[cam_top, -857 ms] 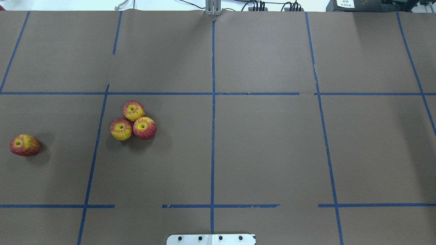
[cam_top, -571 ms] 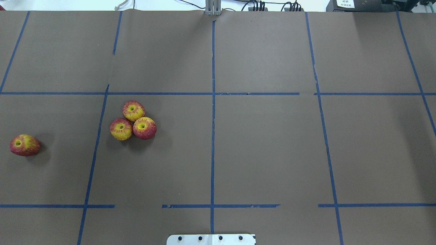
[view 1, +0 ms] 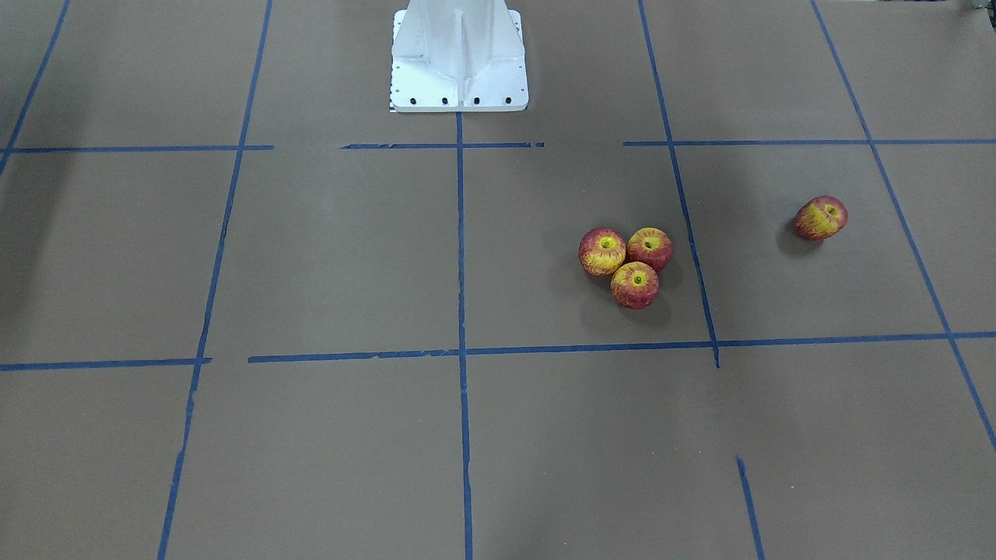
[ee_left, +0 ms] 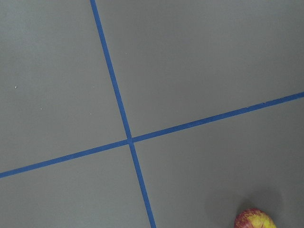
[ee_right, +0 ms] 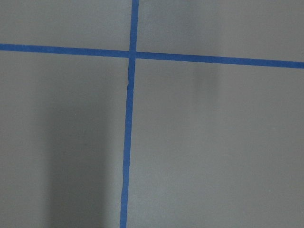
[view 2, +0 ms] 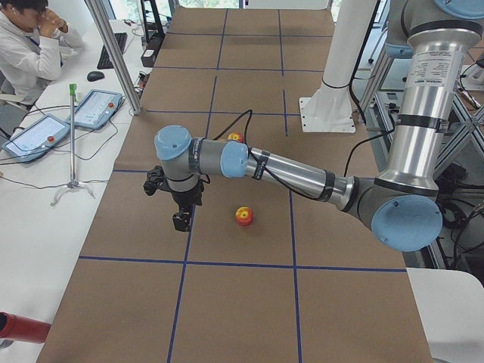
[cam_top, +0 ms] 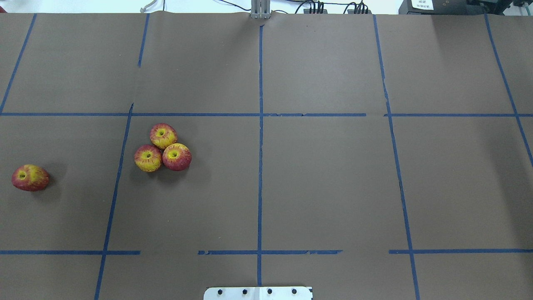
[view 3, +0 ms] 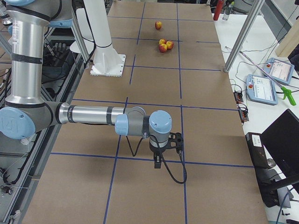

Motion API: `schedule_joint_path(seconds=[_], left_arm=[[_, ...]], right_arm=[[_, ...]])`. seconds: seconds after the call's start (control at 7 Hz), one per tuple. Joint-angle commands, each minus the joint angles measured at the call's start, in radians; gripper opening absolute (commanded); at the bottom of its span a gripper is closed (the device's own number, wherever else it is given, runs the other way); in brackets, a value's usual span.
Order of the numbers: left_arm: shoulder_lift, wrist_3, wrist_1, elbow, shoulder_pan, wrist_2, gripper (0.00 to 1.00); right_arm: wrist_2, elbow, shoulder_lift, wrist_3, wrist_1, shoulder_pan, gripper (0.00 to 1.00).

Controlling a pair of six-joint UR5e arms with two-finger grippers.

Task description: Stack apples

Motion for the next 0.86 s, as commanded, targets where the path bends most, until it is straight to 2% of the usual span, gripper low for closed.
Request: schedule_joint_path(seconds=[0.0, 0.14, 0.43, 0.57, 0.71], left_arm=[[0.089, -0.242, -0.214, -0.051, 0.133, -0.025, 1.0], [0.133, -0.505, -0.389, -0.07, 0.256, -0.021, 1.0], [0.281, -0.764, -0.653, -0.096, 0.399, 0.009, 1.0], [0.289, -0.849, -0.706, -0.081, 0.472, 0.052, 1.0], [0.292, -0.856, -0.709, -0.073, 0.491, 0.062, 1.0]], right_arm=[[0.0, 0.0, 0.0, 0.0, 0.0, 0.0, 1.0], [0.0, 0.0, 0.0, 0.0, 0.0, 0.0, 1.0], [0.0, 0.0, 0.0, 0.0, 0.0, 0.0, 1.0], [0.0, 0.0, 0.0, 0.0, 0.0, 0.0, 1.0], [0.0, 0.0, 0.0, 0.0, 0.0, 0.0, 1.0]])
